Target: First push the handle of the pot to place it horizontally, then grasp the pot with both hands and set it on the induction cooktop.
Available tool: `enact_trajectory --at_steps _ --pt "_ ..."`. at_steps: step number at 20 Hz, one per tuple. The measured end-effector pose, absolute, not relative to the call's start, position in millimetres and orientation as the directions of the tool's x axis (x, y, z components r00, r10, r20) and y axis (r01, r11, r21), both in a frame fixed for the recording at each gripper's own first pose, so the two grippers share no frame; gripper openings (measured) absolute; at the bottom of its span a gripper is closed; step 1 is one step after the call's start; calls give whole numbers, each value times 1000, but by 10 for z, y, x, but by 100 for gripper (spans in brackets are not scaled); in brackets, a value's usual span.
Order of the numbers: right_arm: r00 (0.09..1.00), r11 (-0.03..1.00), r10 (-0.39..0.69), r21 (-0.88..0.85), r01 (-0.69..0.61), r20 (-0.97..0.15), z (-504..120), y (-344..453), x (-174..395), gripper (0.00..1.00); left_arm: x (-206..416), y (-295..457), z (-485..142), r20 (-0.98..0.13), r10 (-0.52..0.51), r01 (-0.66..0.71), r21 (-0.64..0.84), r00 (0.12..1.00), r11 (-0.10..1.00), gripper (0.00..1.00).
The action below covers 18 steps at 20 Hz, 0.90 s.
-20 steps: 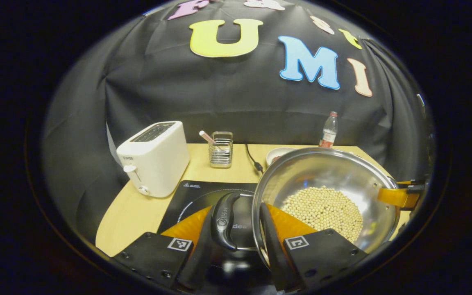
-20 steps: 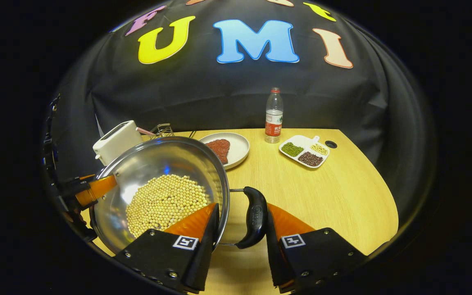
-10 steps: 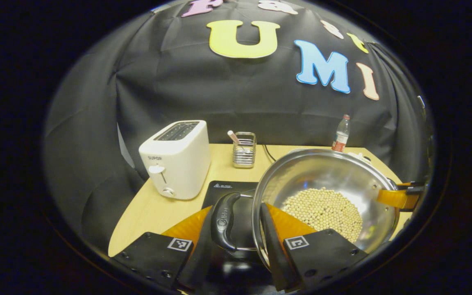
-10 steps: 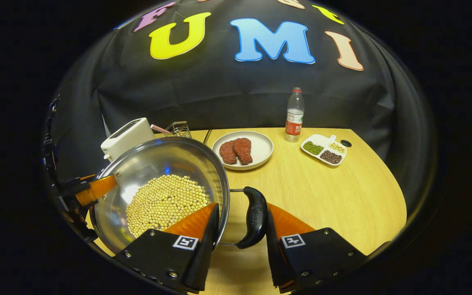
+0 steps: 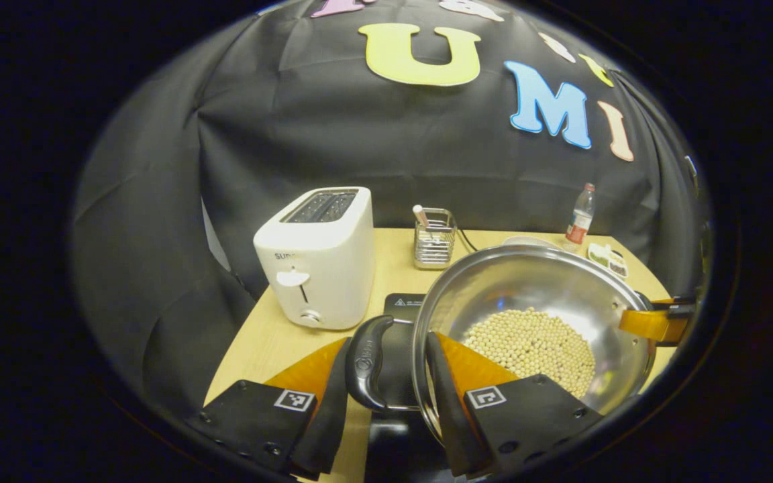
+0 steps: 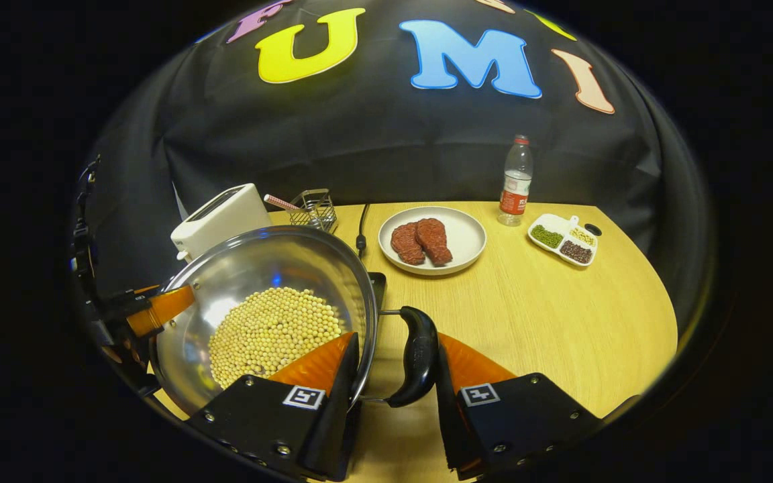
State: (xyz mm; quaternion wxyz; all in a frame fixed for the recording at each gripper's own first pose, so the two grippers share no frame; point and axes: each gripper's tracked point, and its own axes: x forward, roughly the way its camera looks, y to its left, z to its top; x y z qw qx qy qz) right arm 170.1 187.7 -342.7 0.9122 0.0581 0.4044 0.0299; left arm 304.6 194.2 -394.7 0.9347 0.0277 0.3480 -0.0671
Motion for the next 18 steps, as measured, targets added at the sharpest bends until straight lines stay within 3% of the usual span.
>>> enact_trajectory --at_steps 1,4,7,8,11,12,13,18 --pt "667 991 102 130 -7 -738 -3452 1900 1728 59 3072 1963 -3980 -658 -106 144 4 746 990 64" --pt "652 991 99 130 -1 -752 -3529 1920 1764 59 3104 1984 -4033 -665 -107 150 7 739 989 68" --pt "650 991 91 130 13 -755 -3559 1919 1794 59 3081 1985 -4024 -676 -108 151 5 729 988 64" --pt "647 992 89 128 13 -757 -3563 1902 1784 59 3093 1981 -4050 -677 -110 148 -2 728 989 68" --pt "647 991 88 131 19 -757 -3572 1902 1806 59 3109 1973 -4076 -672 -109 146 -1 732 989 64" --pt "647 991 86 130 20 -758 -3567 1896 1812 59 3116 1970 -4081 -671 -109 146 -1 734 989 68" --pt "649 991 86 131 21 -756 -3572 1901 1813 59 3121 1968 -4096 -672 -108 146 0 732 989 64" --pt "651 991 87 134 23 -754 -3567 1901 1813 59 3134 1974 -4093 -671 -106 142 0 734 990 64"
